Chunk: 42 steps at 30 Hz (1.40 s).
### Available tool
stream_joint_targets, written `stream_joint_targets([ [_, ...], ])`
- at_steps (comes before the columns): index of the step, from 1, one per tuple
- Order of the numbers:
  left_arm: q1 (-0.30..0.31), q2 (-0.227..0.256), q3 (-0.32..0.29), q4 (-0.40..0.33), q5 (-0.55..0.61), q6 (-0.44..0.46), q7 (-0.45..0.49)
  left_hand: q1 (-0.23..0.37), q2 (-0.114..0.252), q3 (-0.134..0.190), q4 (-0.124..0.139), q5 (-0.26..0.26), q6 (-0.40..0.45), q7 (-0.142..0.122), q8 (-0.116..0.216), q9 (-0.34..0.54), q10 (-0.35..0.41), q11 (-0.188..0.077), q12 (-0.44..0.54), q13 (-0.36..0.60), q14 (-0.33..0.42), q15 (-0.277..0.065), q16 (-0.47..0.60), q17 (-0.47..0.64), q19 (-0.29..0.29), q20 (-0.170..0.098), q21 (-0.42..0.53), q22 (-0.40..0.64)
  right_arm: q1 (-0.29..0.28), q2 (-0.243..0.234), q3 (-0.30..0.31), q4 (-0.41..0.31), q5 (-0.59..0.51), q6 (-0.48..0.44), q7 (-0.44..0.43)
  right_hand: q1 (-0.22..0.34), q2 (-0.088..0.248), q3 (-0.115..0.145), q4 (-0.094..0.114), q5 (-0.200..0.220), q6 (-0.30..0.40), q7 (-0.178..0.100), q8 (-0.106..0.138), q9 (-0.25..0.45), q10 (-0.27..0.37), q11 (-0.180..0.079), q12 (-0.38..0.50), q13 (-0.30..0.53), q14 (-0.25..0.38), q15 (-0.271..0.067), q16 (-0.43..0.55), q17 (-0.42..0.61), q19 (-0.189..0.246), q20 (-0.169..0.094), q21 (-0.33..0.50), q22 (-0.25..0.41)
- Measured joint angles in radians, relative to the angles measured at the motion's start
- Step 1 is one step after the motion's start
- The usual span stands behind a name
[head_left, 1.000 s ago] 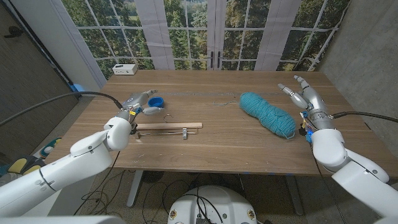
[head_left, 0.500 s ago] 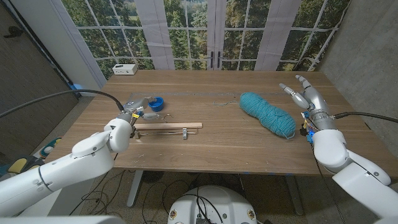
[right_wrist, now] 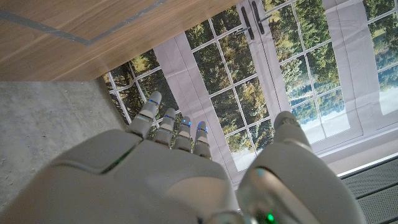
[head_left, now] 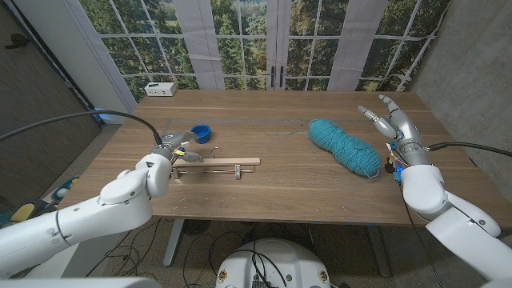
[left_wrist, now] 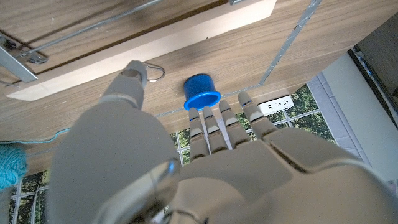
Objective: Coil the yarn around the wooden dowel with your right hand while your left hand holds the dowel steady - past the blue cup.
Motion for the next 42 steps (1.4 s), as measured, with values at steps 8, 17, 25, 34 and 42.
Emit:
stream_joint_targets([
  [8, -0.063, 0.001, 0.087, 0.007, 0.051, 0.054, -0.046, 0.024, -0.012, -0.012, 0.004, 0.017, 0.019, 0.003, 0.000, 0.005, 0.014, 0.001, 0.004, 0.005, 0.035, -0.002, 0.000, 0.000, 0.007, 0.007, 0.000, 0.000, 0.008, 0.002, -0.008, -0.004, -0.006, -0.010, 0.007, 0.000, 0.000, 0.000, 0.000, -0.004, 0.000, 0.000, 0.000, 0.000, 0.000, 0.000, 0.000, 0.000, 0.000, 0.000, 0.000, 0.000, 0.000, 0.000, -0.004, 0.000],
  [17, -0.071, -0.003, 0.100, 0.028, 0.045, 0.047, -0.033, 0.063, -0.005, -0.033, 0.011, 0.040, 0.065, 0.003, 0.011, 0.009, 0.059, -0.004, 0.015, 0.011, 0.055, 0.000, 0.000, -0.003, 0.041, -0.017, 0.000, 0.000, 0.012, 0.005, -0.014, -0.008, -0.009, -0.015, 0.009, 0.000, 0.000, -0.002, 0.002, -0.004, 0.000, 0.000, 0.000, 0.000, 0.000, 0.000, 0.000, 0.000, 0.000, 0.000, 0.000, 0.000, 0.000, 0.000, -0.004, 0.000],
  [25, -0.048, -0.016, 0.085, 0.074, 0.020, 0.004, 0.000, 0.103, 0.022, -0.046, 0.017, 0.048, 0.104, -0.003, 0.019, 0.009, 0.095, -0.004, 0.026, 0.019, 0.085, -0.002, 0.006, -0.003, 0.069, -0.052, 0.004, 0.000, 0.017, 0.007, -0.019, -0.010, -0.010, -0.023, 0.009, 0.000, 0.000, -0.003, 0.003, -0.007, 0.000, 0.000, 0.000, 0.000, 0.000, 0.000, 0.000, 0.000, 0.000, 0.000, 0.000, 0.005, 0.000, 0.000, -0.004, 0.000],
  [34, -0.042, -0.032, 0.073, 0.115, -0.009, -0.036, 0.016, 0.132, 0.033, -0.058, 0.020, 0.055, 0.117, 0.003, 0.019, 0.014, 0.111, 0.008, 0.026, 0.025, 0.108, -0.004, 0.010, -0.003, 0.118, -0.072, 0.017, -0.003, 0.027, 0.007, -0.031, -0.010, -0.010, -0.033, 0.009, 0.000, 0.000, -0.007, 0.007, -0.007, 0.000, 0.000, 0.000, 0.000, 0.000, 0.000, 0.000, 0.000, 0.000, 0.000, 0.000, 0.005, 0.004, 0.004, -0.008, 0.000],
  [42, -0.037, -0.047, 0.063, 0.153, -0.038, -0.082, 0.030, 0.171, 0.061, -0.066, 0.028, 0.066, 0.154, 0.013, 0.022, 0.014, 0.140, 0.008, 0.033, 0.034, 0.155, -0.004, 0.014, -0.001, 0.222, -0.039, 0.045, -0.007, 0.031, 0.006, -0.035, -0.009, -0.006, -0.039, 0.009, -0.003, 0.003, -0.007, 0.007, -0.007, 0.004, -0.004, 0.000, 0.000, 0.000, 0.000, 0.000, 0.000, 0.000, 0.000, 0.000, 0.005, 0.004, 0.004, -0.008, 0.000],
])
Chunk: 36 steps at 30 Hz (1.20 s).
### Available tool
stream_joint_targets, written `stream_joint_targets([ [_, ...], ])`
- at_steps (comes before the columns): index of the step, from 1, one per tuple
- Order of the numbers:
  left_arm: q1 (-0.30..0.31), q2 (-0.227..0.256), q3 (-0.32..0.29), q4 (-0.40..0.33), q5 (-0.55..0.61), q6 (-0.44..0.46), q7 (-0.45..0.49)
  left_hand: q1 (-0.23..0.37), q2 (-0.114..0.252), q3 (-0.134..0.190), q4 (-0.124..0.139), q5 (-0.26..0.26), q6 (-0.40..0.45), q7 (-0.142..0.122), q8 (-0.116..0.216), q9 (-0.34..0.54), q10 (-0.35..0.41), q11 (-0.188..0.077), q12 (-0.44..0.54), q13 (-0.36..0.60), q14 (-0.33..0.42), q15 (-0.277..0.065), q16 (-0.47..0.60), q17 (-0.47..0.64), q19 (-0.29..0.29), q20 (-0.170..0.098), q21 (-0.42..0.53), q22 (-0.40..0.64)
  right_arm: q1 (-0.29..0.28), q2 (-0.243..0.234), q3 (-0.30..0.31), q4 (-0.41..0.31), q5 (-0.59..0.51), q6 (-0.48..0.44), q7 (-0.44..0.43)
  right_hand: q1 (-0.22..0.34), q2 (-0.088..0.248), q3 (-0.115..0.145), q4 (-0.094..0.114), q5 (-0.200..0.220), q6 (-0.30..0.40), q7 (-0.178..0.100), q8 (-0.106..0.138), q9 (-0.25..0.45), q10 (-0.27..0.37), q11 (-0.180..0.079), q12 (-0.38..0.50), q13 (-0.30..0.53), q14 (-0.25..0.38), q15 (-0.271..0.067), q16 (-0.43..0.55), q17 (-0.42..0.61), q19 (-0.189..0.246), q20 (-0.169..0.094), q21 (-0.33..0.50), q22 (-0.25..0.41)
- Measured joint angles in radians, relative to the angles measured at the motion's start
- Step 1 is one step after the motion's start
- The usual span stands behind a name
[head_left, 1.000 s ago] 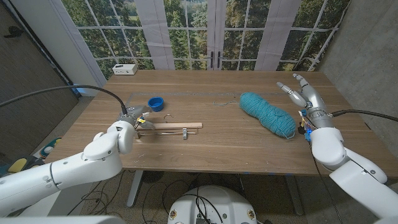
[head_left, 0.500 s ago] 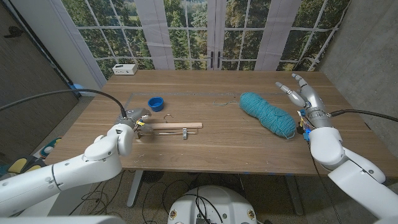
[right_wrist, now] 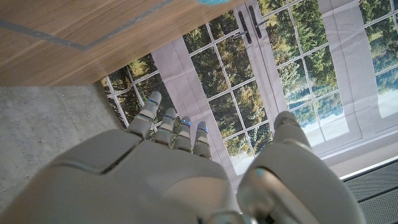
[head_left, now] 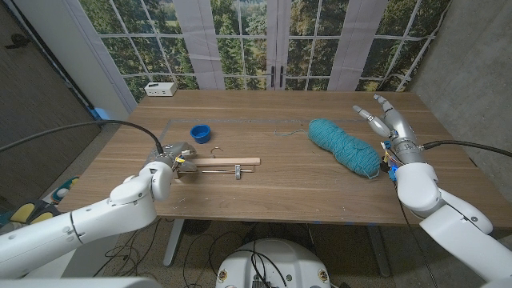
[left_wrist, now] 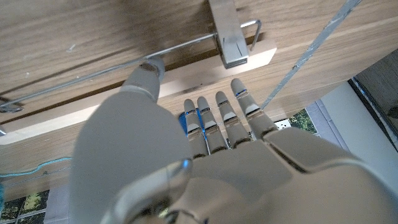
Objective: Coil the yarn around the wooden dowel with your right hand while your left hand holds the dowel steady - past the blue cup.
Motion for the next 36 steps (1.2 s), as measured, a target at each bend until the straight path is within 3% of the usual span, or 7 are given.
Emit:
stream_joint_targets([
  [10, 0.006, -0.015, -0.003, 0.030, -0.007, -0.048, 0.029, 0.048, 0.038, -0.012, -0.004, 0.001, 0.052, -0.007, 0.008, 0.000, 0.038, -0.017, 0.011, 0.005, 0.044, -0.002, 0.018, 0.007, 0.071, -0.015, 0.015, -0.005, 0.000, 0.000, 0.000, 0.004, 0.007, 0.000, -0.001, -0.005, 0.005, -0.005, 0.005, -0.004, 0.000, 0.000, 0.000, 0.000, 0.007, 0.000, 0.000, 0.000, 0.009, -0.002, 0.000, 0.000, 0.000, 0.000, 0.000, 0.000],
  [18, 0.008, -0.054, 0.003, 0.093, 0.001, -0.082, 0.062, 0.186, 0.125, -0.018, -0.026, -0.058, 0.169, -0.016, 0.034, -0.001, 0.152, -0.027, 0.043, 0.019, 0.170, -0.012, 0.075, 0.020, 0.157, -0.090, 0.037, -0.006, -0.006, 0.001, 0.006, 0.006, 0.022, 0.007, -0.004, -0.009, 0.009, -0.005, 0.005, -0.004, 0.000, 0.000, 0.000, 0.000, 0.007, 0.000, 0.000, 0.000, 0.009, -0.002, 0.000, 0.004, 0.004, 0.004, 0.000, 0.003],
  [23, 0.013, -0.071, -0.006, 0.125, -0.012, -0.113, 0.080, 0.214, 0.141, -0.009, -0.018, -0.077, 0.212, -0.012, 0.044, -0.001, 0.195, -0.016, 0.052, 0.023, 0.224, -0.016, 0.091, 0.021, 0.184, -0.102, 0.045, -0.002, -0.010, 0.002, 0.009, 0.006, 0.027, 0.010, -0.005, -0.012, 0.012, -0.010, 0.010, -0.004, 0.000, 0.000, 0.000, 0.000, 0.013, 0.006, 0.000, 0.000, 0.013, -0.006, 0.000, 0.005, 0.007, 0.000, 0.000, 0.005],
  [25, 0.013, -0.075, -0.007, 0.132, -0.017, -0.121, 0.082, 0.212, 0.169, 0.000, -0.008, -0.088, 0.214, -0.012, 0.047, -0.001, 0.219, -0.013, 0.059, 0.025, 0.247, -0.018, 0.098, 0.023, 0.184, -0.102, 0.045, -0.003, -0.013, 0.003, 0.011, 0.006, 0.028, 0.012, -0.006, -0.014, 0.014, -0.010, 0.010, -0.004, 0.000, 0.000, 0.000, 0.000, 0.013, 0.006, 0.000, 0.000, 0.015, -0.007, 0.000, 0.005, 0.007, 0.000, 0.000, 0.005],
  [29, 0.010, -0.091, -0.012, 0.160, -0.026, -0.145, 0.088, 0.210, 0.200, 0.011, 0.005, -0.106, 0.230, 0.024, 0.038, -0.006, 0.273, -0.012, 0.073, 0.033, 0.302, -0.020, 0.115, 0.029, 0.216, -0.111, 0.062, -0.001, -0.022, 0.005, 0.018, 0.005, 0.030, 0.015, -0.009, -0.018, 0.018, -0.014, 0.014, -0.005, 0.006, -0.005, 0.000, 0.000, 0.013, 0.005, 0.000, 0.000, 0.020, -0.002, 0.000, 0.005, 0.007, 0.000, 0.000, 0.005],
  [31, 0.010, -0.099, -0.014, 0.176, -0.027, -0.164, 0.104, 0.215, 0.201, 0.019, -0.006, -0.126, 0.266, 0.027, 0.039, -0.012, 0.324, -0.005, 0.083, 0.038, 0.314, -0.018, 0.164, 0.056, 0.245, -0.127, 0.081, -0.001, -0.027, 0.007, 0.020, 0.002, 0.030, 0.015, -0.011, -0.018, 0.018, -0.014, 0.014, -0.008, 0.006, -0.005, 0.000, 0.000, 0.018, 0.000, 0.000, 0.000, 0.020, -0.002, 0.000, 0.005, 0.007, 0.000, 0.000, 0.005],
  [36, 0.031, -0.127, -0.026, 0.220, -0.028, -0.217, 0.165, 0.272, 0.144, 0.010, -0.036, -0.163, 0.322, 0.073, 0.041, -0.012, 0.401, 0.046, 0.105, 0.045, 0.357, 0.025, 0.219, 0.177, 0.292, -0.127, 0.155, 0.017, -0.036, 0.010, 0.026, -0.005, 0.031, 0.015, -0.015, -0.019, 0.019, -0.018, 0.018, -0.008, 0.005, -0.005, 0.000, 0.000, 0.018, 0.000, 0.000, 0.000, 0.020, -0.002, 0.004, 0.005, 0.007, 0.000, 0.000, 0.005],
])
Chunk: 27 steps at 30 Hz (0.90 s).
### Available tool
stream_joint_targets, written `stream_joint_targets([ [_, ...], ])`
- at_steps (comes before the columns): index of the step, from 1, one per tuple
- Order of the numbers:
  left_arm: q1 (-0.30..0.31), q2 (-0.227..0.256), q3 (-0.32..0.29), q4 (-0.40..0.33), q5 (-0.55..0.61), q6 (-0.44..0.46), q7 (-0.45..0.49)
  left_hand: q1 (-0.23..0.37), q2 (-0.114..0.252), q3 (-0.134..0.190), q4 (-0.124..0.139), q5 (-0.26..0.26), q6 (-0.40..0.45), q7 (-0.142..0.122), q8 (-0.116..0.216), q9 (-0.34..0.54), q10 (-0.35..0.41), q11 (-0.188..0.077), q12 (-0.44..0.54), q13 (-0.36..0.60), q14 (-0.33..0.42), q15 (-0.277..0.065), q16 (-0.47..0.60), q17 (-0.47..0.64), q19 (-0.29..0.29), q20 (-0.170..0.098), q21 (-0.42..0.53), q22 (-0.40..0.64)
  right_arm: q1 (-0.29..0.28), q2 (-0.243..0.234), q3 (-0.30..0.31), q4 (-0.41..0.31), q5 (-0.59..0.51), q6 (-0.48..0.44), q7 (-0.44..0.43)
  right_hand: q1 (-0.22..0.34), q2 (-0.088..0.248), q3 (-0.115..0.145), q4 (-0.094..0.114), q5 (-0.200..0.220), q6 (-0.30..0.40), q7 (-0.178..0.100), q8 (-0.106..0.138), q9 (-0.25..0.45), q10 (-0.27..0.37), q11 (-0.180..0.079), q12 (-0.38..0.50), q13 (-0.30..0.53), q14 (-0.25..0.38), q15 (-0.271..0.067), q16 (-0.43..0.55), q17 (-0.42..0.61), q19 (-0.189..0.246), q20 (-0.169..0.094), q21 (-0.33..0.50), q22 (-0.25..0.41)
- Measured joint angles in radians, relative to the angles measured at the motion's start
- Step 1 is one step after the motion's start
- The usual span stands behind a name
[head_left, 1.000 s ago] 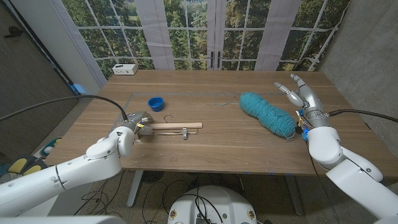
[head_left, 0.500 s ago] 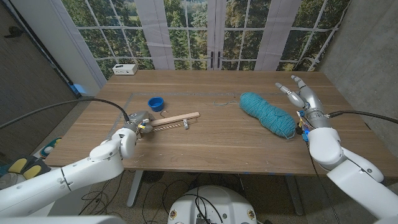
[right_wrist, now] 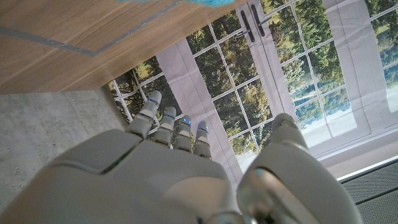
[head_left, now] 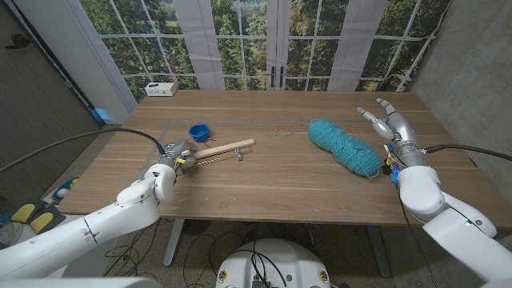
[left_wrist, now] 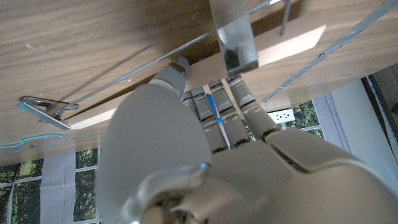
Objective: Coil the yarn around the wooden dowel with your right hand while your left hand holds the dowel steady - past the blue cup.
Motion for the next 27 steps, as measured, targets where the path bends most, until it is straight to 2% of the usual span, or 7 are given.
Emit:
stream_joint_targets([
  [2, 0.010, -0.009, -0.004, 0.013, 0.000, -0.022, 0.038, 0.013, -0.013, -0.008, 0.000, -0.004, 0.014, 0.014, 0.000, 0.000, 0.013, 0.013, 0.001, 0.000, 0.007, 0.007, 0.025, 0.019, 0.013, -0.010, 0.020, 0.004, -0.004, 0.001, 0.002, -0.004, -0.001, -0.001, -0.002, -0.003, 0.003, 0.000, 0.000, 0.000, 0.000, 0.000, 0.000, 0.000, 0.000, 0.000, 0.000, 0.001, 0.000, 0.000, 0.000, 0.000, 0.000, 0.000, -0.002, 0.000],
  [8, 0.042, -0.043, -0.013, 0.054, 0.035, -0.064, 0.163, 0.043, -0.043, -0.038, 0.016, -0.006, 0.044, 0.044, 0.000, 0.000, 0.035, 0.032, 0.039, 0.000, 0.056, 0.026, 0.073, 0.028, 0.083, 0.007, 0.116, 0.016, -0.022, 0.009, 0.011, -0.017, -0.007, -0.002, -0.007, -0.003, 0.003, 0.000, 0.000, 0.000, 0.000, 0.000, 0.000, 0.000, 0.000, 0.000, 0.000, 0.005, 0.000, 0.000, 0.000, 0.000, 0.000, 0.000, -0.004, 0.000],
  [17, 0.079, -0.063, -0.047, 0.083, 0.059, -0.137, 0.259, 0.067, -0.067, -0.062, 0.013, 0.012, 0.087, 0.059, 0.000, -0.008, 0.062, 0.037, 0.042, 0.030, 0.113, 0.026, 0.056, 0.059, 0.119, 0.016, 0.198, 0.027, -0.044, 0.022, 0.023, -0.031, -0.018, 0.001, -0.015, -0.003, 0.003, 0.000, 0.000, 0.000, 0.000, 0.000, 0.000, 0.000, 0.005, 0.005, 0.000, 0.005, 0.000, 0.000, 0.000, 0.000, 0.006, 0.006, -0.004, 0.000],
  [22, 0.094, -0.065, -0.062, 0.090, 0.085, -0.184, 0.312, 0.077, -0.077, -0.073, 0.016, 0.017, 0.131, 0.059, 0.004, -0.014, 0.083, 0.019, 0.041, 0.032, 0.126, 0.004, 0.054, 0.065, 0.130, 0.009, 0.214, 0.030, -0.055, 0.030, 0.028, -0.037, -0.023, 0.007, -0.019, -0.007, 0.007, 0.000, 0.000, 0.000, 0.000, 0.000, 0.000, 0.000, 0.005, 0.006, 0.000, 0.005, 0.000, 0.000, 0.000, 0.000, 0.005, 0.006, -0.004, 0.000],
  [23, 0.098, -0.066, -0.068, 0.090, 0.098, -0.204, 0.336, 0.081, -0.081, -0.074, 0.016, 0.018, 0.158, 0.053, 0.004, -0.014, 0.097, 0.005, 0.041, 0.034, 0.141, -0.011, 0.054, 0.066, 0.136, 0.001, 0.217, 0.032, -0.061, 0.034, 0.031, -0.039, -0.025, 0.008, -0.021, -0.007, 0.007, 0.000, 0.000, 0.000, 0.000, 0.000, 0.000, 0.000, 0.005, 0.005, 0.000, 0.005, 0.000, 0.000, 0.000, 0.000, 0.005, 0.006, -0.004, 0.000],
  [25, 0.106, -0.066, -0.079, 0.088, 0.114, -0.223, 0.363, 0.083, -0.083, -0.079, 0.017, 0.021, 0.176, 0.035, 0.004, -0.014, 0.105, -0.003, 0.041, 0.076, 0.144, -0.014, 0.054, 0.069, 0.136, -0.014, 0.217, 0.032, -0.067, 0.040, 0.034, -0.041, -0.028, 0.010, -0.024, -0.007, 0.007, 0.000, 0.000, 0.000, 0.000, 0.000, 0.000, 0.000, 0.005, 0.005, 0.000, 0.005, 0.000, 0.000, 0.000, 0.000, 0.005, 0.006, -0.004, 0.000],
  [27, 0.114, -0.065, -0.090, 0.083, 0.130, -0.238, 0.385, 0.083, -0.083, -0.082, 0.016, 0.022, 0.209, 0.012, 0.009, -0.014, 0.131, -0.029, 0.041, 0.091, 0.161, -0.044, 0.053, 0.069, 0.143, -0.028, 0.223, 0.032, -0.073, 0.045, 0.038, -0.044, -0.032, 0.012, -0.029, -0.007, 0.007, 0.000, 0.000, 0.000, 0.000, 0.000, 0.000, 0.000, 0.005, 0.005, 0.000, 0.005, 0.000, 0.000, 0.000, 0.000, 0.005, 0.006, -0.004, 0.000],
])
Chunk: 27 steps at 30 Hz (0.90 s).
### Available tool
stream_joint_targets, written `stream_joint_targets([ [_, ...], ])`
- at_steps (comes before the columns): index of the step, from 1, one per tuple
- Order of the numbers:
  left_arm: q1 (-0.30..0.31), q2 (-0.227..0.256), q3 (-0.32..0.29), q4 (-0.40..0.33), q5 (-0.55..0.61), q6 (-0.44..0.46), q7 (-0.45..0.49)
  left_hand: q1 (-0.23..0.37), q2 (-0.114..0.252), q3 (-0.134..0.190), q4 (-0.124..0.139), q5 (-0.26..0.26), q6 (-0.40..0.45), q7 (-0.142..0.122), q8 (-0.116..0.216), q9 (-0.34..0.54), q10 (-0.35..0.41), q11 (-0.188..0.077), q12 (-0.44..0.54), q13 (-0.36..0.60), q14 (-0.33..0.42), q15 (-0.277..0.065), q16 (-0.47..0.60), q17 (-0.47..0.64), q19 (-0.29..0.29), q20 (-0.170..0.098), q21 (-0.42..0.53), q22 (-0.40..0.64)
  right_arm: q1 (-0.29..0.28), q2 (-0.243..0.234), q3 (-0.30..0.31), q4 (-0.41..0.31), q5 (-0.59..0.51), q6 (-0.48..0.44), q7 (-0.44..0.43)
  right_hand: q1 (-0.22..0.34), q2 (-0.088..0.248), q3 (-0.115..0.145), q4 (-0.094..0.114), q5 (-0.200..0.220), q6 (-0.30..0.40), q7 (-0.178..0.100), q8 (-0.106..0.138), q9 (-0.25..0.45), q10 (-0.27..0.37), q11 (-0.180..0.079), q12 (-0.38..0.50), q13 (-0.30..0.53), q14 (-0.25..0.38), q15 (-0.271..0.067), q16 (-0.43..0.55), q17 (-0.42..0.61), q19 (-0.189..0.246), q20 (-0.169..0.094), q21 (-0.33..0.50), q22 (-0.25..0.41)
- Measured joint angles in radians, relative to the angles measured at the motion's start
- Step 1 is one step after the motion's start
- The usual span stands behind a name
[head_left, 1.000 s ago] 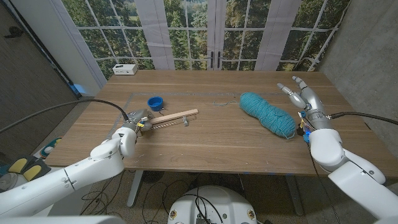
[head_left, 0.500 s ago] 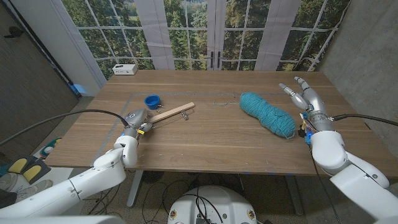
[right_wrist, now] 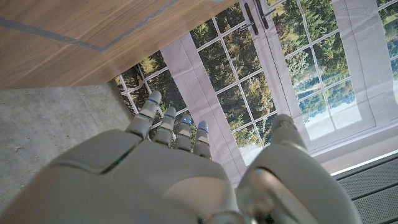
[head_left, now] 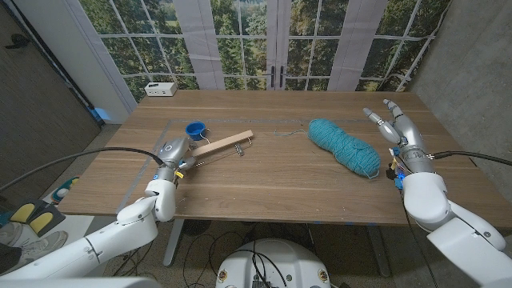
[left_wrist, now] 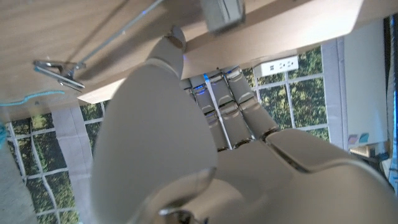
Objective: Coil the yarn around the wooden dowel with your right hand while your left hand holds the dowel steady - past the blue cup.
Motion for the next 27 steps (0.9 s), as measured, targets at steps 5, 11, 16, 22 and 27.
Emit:
stream_joint_targets([
  [5, 0.017, 0.005, -0.024, -0.017, 0.046, -0.036, 0.052, 0.000, 0.000, 0.000, 0.000, 0.006, 0.012, -0.012, 0.014, 0.000, 0.005, -0.005, 0.000, 0.011, 0.010, -0.011, 0.000, 0.007, 0.003, -0.004, 0.008, 0.002, -0.022, 0.020, 0.013, -0.009, -0.008, 0.007, -0.011, 0.000, 0.000, 0.000, 0.000, 0.000, 0.000, 0.000, 0.000, 0.000, 0.000, 0.000, 0.000, 0.000, 0.002, -0.002, 0.000, 0.000, 0.000, 0.000, 0.000, 0.000],
  [11, 0.034, 0.007, -0.049, -0.035, 0.087, -0.065, 0.088, 0.000, 0.000, -0.004, 0.004, 0.011, 0.018, -0.017, 0.016, 0.000, 0.009, -0.009, 0.000, 0.013, 0.024, -0.025, -0.003, 0.010, 0.002, -0.005, 0.016, 0.003, -0.049, 0.046, 0.030, -0.017, -0.015, 0.023, -0.025, 0.000, 0.000, -0.002, -0.002, 0.000, 0.004, 0.004, 0.000, 0.000, 0.000, 0.000, 0.000, 0.000, 0.004, -0.004, 0.000, 0.000, 0.005, -0.006, 0.000, 0.000],
  [16, 0.046, 0.006, -0.071, -0.046, 0.107, -0.079, 0.102, 0.003, -0.003, -0.004, 0.004, 0.014, 0.027, -0.019, 0.016, 0.000, 0.009, -0.009, -0.006, 0.019, 0.024, -0.025, -0.004, 0.015, -0.001, -0.008, 0.022, 0.003, -0.066, 0.064, 0.041, -0.022, -0.025, 0.036, -0.041, 0.000, 0.000, -0.003, -0.003, 0.000, 0.004, 0.004, 0.000, 0.000, 0.004, -0.004, 0.000, -0.002, 0.011, 0.000, 0.000, 0.000, 0.005, -0.005, 0.000, 0.000],
  [22, 0.051, -0.001, -0.093, -0.048, 0.138, -0.118, 0.118, 0.009, -0.009, -0.008, 0.008, 0.014, 0.032, -0.017, 0.021, 0.000, 0.009, -0.009, -0.006, 0.025, 0.031, -0.033, -0.005, 0.020, 0.003, -0.011, 0.034, -0.001, -0.116, 0.111, 0.072, -0.042, -0.040, 0.044, -0.053, 0.005, 0.005, -0.003, -0.003, 0.000, 0.011, 0.011, 0.000, 0.000, 0.009, -0.002, 0.000, -0.003, 0.013, -0.002, 0.000, -0.003, 0.012, -0.007, 0.000, 0.000],
  [27, 0.053, -0.010, -0.108, -0.039, 0.141, -0.145, 0.129, 0.009, -0.009, -0.010, 0.009, 0.023, 0.037, -0.019, 0.030, 0.000, 0.011, -0.011, -0.006, 0.026, 0.036, -0.045, -0.007, 0.026, 0.002, -0.013, 0.038, -0.003, -0.133, 0.127, 0.082, -0.055, -0.060, 0.030, -0.056, 0.015, 0.006, -0.001, -0.013, 0.000, 0.036, 0.021, 0.008, 0.000, 0.020, 0.002, 0.000, -0.003, 0.022, -0.004, 0.000, -0.003, 0.016, -0.006, 0.000, 0.000],
])
